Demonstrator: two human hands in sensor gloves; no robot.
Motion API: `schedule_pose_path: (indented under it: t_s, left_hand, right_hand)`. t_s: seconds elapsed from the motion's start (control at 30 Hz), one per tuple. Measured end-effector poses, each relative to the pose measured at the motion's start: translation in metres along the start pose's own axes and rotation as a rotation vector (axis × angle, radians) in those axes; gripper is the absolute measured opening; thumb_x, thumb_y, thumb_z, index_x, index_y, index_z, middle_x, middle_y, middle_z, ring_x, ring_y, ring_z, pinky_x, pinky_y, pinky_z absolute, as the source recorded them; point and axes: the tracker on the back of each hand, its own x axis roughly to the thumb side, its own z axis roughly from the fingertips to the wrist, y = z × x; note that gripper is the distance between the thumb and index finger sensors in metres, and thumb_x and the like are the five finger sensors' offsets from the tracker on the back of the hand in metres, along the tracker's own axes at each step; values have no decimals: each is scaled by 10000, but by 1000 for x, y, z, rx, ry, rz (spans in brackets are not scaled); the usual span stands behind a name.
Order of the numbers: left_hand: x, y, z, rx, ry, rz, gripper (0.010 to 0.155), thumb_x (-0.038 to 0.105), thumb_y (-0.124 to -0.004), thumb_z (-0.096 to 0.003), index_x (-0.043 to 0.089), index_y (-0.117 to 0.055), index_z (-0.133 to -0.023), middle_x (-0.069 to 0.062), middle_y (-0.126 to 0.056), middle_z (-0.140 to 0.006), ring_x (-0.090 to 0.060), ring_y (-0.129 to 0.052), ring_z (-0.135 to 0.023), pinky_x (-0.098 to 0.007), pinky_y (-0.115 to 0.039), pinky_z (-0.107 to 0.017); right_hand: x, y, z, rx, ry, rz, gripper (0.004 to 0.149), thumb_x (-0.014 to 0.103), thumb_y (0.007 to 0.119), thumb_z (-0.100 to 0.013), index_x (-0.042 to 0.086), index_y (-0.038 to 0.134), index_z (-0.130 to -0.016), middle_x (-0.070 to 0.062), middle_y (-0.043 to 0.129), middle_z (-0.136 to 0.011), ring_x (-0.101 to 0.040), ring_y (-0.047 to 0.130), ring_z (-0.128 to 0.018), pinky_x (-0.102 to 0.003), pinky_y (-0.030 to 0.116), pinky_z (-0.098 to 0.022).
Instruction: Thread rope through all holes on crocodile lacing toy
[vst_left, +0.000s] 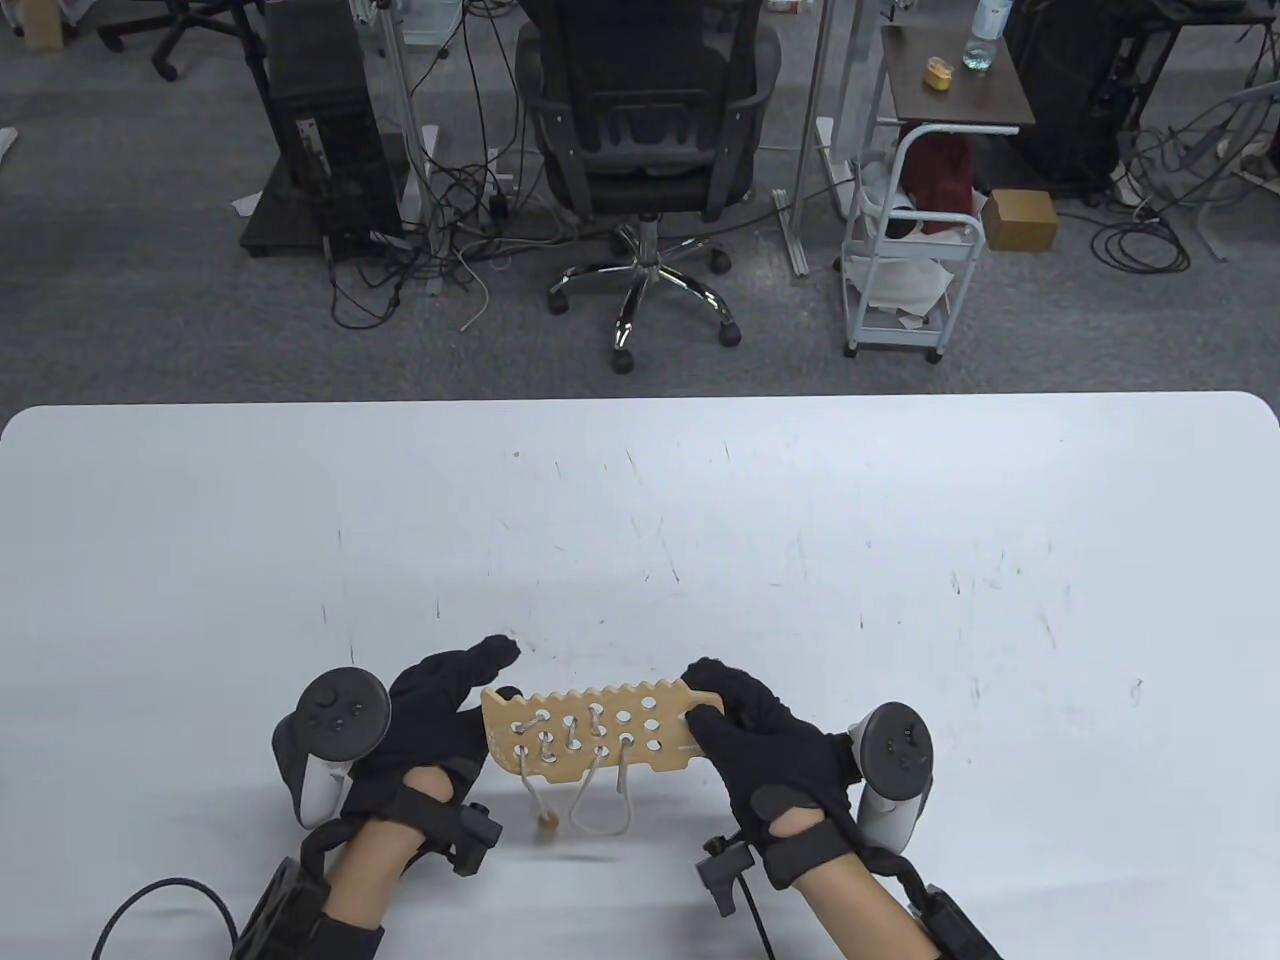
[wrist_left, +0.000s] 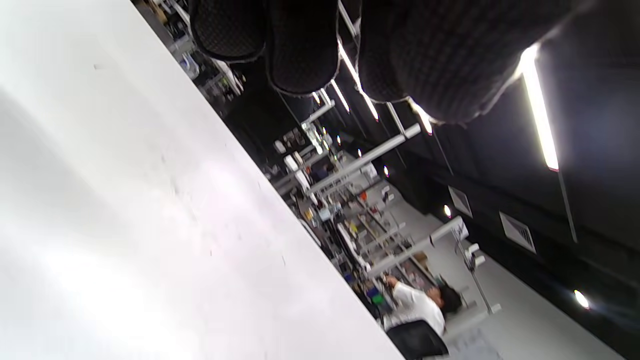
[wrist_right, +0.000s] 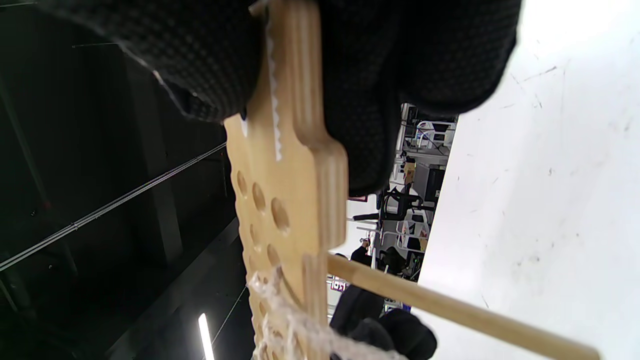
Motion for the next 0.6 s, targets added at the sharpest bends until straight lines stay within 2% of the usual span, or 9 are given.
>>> schedule_pose_path:
  t_s: [0.3, 0.43, 0.6]
  left_hand:
    - [12, -32, 2, -245, -55, 34, 546, 527, -906, -377, 472, -821, -914, -6, -803, -905, -335, -655, -970, -598, -398, -772]
    - [14, -49, 3, -403, -70, 137, 573, 532, -905, -379, 488, -786, -938, -6, -775, -926, -338, -626, -984, -598, -385, -777]
    - [14, -62, 4, -532, -69, 287, 612, 542, -923, -371, 501, -752, -957, -5, -753, -940, -338, -604, -994, -601, -371, -780]
  right_hand:
    - [-2, 6, 1, 54, 31, -80, 505, 302, 858, -441, 105, 755, -895, -76, 1003, -734, -258, 1073, -532, -446, 822, -451]
    - [-3, 10, 2, 77, 45, -105, 505, 301, 855, -443, 102, 754, -896, -76, 1002, -735, -256, 1075, -533, -443, 824, -451]
    - [-4, 12, 2, 87, 59, -122, 509, 303, 855, -441, 101, 752, -897, -76, 1001, -735, -254, 1076, -533, -441, 826, -449]
